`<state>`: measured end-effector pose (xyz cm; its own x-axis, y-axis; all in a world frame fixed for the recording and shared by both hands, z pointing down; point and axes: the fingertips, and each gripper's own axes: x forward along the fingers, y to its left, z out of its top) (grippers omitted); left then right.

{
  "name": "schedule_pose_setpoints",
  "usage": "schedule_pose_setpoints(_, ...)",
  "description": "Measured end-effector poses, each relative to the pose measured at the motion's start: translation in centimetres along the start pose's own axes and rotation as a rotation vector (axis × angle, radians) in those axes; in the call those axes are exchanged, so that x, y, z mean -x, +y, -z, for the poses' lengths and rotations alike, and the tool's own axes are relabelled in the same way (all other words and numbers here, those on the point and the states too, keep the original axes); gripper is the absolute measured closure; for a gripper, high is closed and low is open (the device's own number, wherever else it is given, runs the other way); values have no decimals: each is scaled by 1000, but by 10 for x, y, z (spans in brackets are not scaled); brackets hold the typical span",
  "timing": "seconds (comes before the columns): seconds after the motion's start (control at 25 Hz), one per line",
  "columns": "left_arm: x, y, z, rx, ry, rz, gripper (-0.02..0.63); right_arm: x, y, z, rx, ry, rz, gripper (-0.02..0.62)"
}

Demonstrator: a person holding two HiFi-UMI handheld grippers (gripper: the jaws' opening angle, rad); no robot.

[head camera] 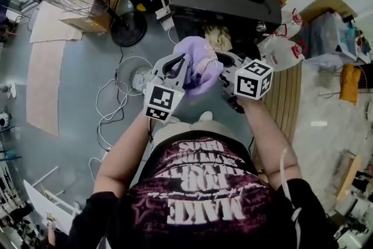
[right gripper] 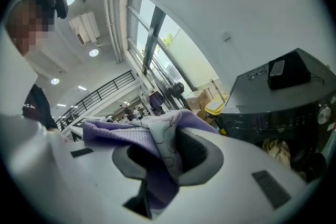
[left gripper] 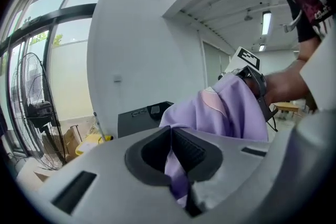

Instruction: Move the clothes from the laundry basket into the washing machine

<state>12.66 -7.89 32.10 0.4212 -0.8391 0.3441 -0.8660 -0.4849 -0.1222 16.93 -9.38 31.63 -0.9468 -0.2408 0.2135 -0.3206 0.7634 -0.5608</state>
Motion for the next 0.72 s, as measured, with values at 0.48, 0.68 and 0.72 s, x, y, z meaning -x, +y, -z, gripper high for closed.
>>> schedule_pose_setpoints(0.48, -30, -42, -5, -111, 44, 61, 594, 19, -6, 11, -116, 16, -87, 463)
schedule_pose_setpoints(0.68, -28, -77, -17, -217, 20, 133, 594, 27, -42, 19, -74, 19, 113, 538)
schedule_pose_setpoints(0.72, -29, -83, -19, -234, 20, 136, 594, 28, -46, 18, -62, 15, 135, 549)
